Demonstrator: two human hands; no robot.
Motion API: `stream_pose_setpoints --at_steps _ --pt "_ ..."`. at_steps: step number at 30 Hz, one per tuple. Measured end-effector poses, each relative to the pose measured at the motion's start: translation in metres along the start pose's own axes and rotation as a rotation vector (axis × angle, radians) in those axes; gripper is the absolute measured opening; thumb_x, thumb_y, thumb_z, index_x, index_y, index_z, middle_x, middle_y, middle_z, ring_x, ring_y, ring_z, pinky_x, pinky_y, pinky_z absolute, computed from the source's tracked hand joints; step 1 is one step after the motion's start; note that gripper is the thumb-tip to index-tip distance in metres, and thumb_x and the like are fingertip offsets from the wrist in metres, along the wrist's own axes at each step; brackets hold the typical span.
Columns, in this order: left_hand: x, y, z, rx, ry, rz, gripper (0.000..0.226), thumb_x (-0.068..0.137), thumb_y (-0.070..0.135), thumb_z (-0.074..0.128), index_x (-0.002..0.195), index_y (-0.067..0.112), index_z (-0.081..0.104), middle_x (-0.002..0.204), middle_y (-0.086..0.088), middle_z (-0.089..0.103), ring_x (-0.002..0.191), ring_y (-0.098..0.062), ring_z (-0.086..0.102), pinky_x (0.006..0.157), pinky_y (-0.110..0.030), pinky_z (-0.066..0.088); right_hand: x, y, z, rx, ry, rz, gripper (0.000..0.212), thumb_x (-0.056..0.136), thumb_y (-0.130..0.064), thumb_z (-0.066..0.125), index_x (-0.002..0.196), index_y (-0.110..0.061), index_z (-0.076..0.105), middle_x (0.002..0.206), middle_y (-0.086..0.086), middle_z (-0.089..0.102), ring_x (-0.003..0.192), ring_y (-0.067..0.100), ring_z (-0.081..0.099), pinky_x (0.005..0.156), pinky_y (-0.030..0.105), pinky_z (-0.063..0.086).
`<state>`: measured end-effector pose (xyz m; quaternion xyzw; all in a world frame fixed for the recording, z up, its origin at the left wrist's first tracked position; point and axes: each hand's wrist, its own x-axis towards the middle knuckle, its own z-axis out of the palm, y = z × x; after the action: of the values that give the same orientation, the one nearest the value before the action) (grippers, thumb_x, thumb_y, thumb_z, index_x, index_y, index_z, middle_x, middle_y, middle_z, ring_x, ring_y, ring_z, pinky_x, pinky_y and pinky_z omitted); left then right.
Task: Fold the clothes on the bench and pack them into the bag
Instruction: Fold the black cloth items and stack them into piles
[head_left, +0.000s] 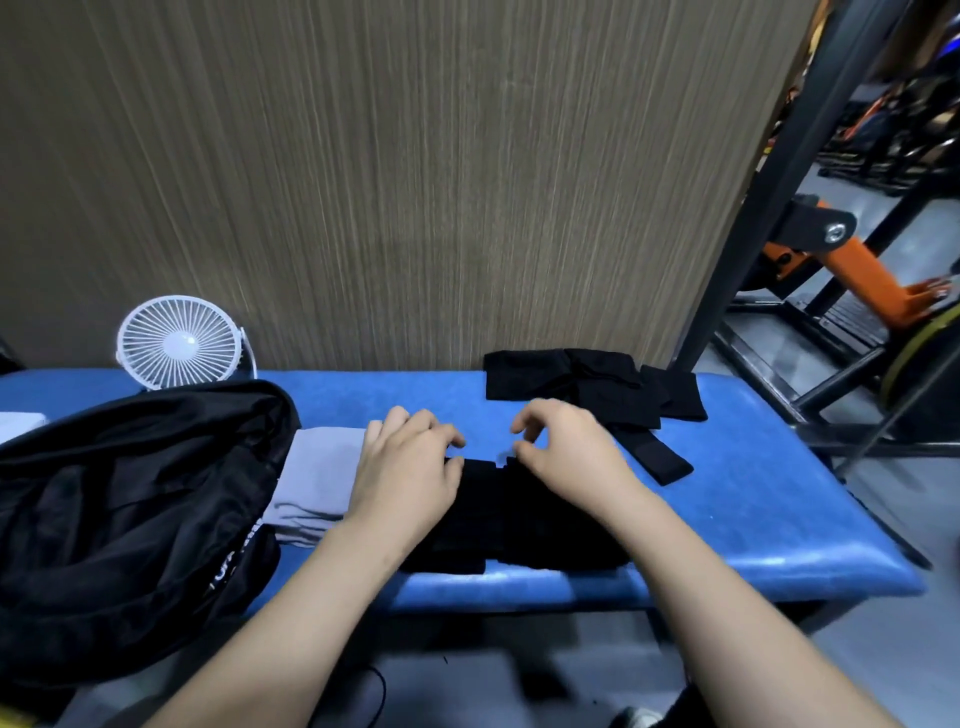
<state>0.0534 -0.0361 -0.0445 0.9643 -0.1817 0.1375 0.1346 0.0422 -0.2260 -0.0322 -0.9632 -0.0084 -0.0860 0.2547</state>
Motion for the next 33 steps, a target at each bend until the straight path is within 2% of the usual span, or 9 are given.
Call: stream_pose_setpoints --at_steps 3,7,10,15,19,22,24,29,33 --pt "0.037 0.011 0.002 -0.009 -0.037 0.034 0.026 0.098 0.033 0.048 0.120 0.034 0.062 0.114 0.011 0.058 0.113 -0.016 0.042 0.095 -0.029 0.024 0.023 0.023 -0.019 -0.089 0.040 0.060 0.012 0.091 -0.025 0.060 0.102 -0.024 0.062 0.099 -0.007 0.065 0.091 0.016 0.059 0.069 0.031 0.040" --pt "0.104 0.031 0.023 0.006 -0.175 0.059 0.030 0.095 0.026 0.054 0.125 0.028 0.060 0.121 0.003 0.056 0.116 -0.021 0.046 0.096 -0.032 0.036 0.060 0.055 -0.028 -0.161 0.111 0.137 0.017 0.089 -0.032 0.064 0.102 -0.022 0.060 0.098 -0.002 0.066 0.095 0.022 0.063 0.070 0.032 0.044" --pt "0.146 0.040 0.043 -0.017 -0.269 0.016 0.039 0.093 0.029 0.061 0.130 0.020 0.054 0.127 -0.003 0.052 0.117 -0.027 0.053 0.094 -0.039 0.047 0.084 0.075 -0.022 -0.233 0.147 0.140 0.030 0.090 -0.040 0.065 0.111 -0.020 0.056 0.108 0.002 0.066 0.103 0.025 0.062 0.074 0.035 0.045" --pt "0.181 0.042 0.075 0.041 -0.374 -0.006 0.054 0.085 0.034 0.071 0.130 0.012 0.051 0.126 -0.007 0.048 0.114 -0.031 0.057 0.091 -0.041 0.049 0.110 0.096 -0.001 -0.241 0.088 0.154 0.043 0.090 -0.050 0.064 0.117 -0.018 0.052 0.112 0.001 0.063 0.104 0.025 0.062 0.070 0.033 0.039" --pt "0.189 0.030 0.091 0.108 -0.424 0.038 0.048 0.085 0.039 0.070 0.121 0.012 0.055 0.117 -0.007 0.050 0.105 -0.031 0.058 0.084 -0.040 0.049 0.119 0.101 0.012 -0.315 0.113 0.122 0.033 0.092 -0.044 0.062 0.109 -0.016 0.056 0.105 0.001 0.060 0.099 0.026 0.062 0.069 0.033 0.041" --pt "0.189 0.025 0.093 0.166 -0.316 0.112 0.028 0.093 0.028 0.054 0.118 0.016 0.061 0.114 -0.005 0.055 0.104 -0.030 0.060 0.074 -0.036 0.046 0.120 0.099 0.015 -0.231 0.148 0.117 0.017 0.093 -0.031 0.054 0.098 -0.015 0.056 0.094 0.000 0.053 0.087 0.026 0.058 0.065 0.034 0.039" --pt "0.188 0.026 0.087 0.170 -0.195 0.141 0.025 0.092 0.020 0.047 0.111 0.018 0.063 0.110 -0.003 0.059 0.102 -0.028 0.061 0.067 -0.034 0.043 0.118 0.095 0.012 -0.125 0.194 0.136 0.014 0.092 -0.030 0.053 0.088 -0.016 0.053 0.090 -0.002 0.050 0.078 0.023 0.052 0.063 0.034 0.036" --pt "0.177 0.028 0.044 -0.044 0.076 0.070 0.012 0.090 0.021 0.044 0.093 0.020 0.056 0.092 0.004 0.061 0.087 -0.024 0.060 0.066 -0.035 0.042 0.107 0.082 -0.012 -0.055 0.251 0.142 0.013 0.087 -0.026 0.053 0.082 -0.017 0.045 0.085 -0.004 0.054 0.075 0.023 0.051 0.062 0.035 0.033" --pt "0.159 0.029 -0.010 -0.172 0.216 0.016 0.010 0.089 0.021 0.047 0.093 0.024 0.056 0.083 0.011 0.059 0.077 -0.021 0.055 0.066 -0.034 0.041 0.094 0.069 -0.039 -0.094 0.301 0.123 0.010 0.083 -0.019 0.052 0.085 -0.016 0.044 0.084 -0.001 0.055 0.078 0.027 0.054 0.063 0.036 0.038"
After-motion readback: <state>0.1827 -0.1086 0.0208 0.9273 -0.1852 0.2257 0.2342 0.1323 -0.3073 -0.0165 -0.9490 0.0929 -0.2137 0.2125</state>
